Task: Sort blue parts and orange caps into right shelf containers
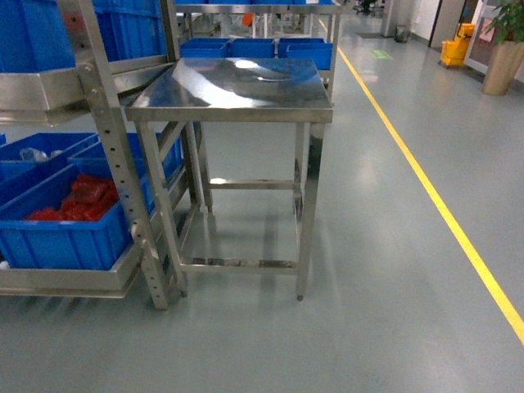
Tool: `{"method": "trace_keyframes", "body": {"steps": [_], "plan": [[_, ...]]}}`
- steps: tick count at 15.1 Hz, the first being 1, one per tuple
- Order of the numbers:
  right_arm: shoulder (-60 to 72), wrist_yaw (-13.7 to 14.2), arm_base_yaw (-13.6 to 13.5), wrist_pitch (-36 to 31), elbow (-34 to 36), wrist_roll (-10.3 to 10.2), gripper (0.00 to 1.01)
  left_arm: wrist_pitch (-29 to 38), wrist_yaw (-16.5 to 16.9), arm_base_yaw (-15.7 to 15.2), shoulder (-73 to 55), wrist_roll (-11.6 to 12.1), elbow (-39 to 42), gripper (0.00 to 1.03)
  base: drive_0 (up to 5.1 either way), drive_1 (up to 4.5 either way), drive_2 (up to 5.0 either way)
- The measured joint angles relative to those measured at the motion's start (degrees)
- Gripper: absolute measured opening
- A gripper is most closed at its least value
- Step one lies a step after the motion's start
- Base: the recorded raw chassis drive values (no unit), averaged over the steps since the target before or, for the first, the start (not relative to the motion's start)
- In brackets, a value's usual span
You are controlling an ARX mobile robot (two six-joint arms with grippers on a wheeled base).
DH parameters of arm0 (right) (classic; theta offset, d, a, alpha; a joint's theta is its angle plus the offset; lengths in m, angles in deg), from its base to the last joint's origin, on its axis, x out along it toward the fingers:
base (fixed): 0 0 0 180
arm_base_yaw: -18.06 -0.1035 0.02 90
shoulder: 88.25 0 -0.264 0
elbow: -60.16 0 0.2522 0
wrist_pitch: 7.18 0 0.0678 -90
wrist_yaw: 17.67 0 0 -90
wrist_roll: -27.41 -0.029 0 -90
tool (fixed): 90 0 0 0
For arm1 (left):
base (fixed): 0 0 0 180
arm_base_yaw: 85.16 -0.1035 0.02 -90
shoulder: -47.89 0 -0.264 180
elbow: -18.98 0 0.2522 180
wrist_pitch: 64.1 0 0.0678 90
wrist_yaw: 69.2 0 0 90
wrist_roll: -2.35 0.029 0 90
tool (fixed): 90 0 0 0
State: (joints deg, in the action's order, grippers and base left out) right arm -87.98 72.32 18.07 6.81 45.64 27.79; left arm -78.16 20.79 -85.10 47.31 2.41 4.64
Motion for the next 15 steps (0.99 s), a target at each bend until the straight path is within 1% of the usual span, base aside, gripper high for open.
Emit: {"method": "trace_keyframes", "body": {"steps": [15], "plan": [[0.0,0.0,0.0,0.1,0.0,0.0,0.44,0.0,0.0,0.0,0.0,0.0,0.0,0.43,0.0,4.33,-4.3]]}}
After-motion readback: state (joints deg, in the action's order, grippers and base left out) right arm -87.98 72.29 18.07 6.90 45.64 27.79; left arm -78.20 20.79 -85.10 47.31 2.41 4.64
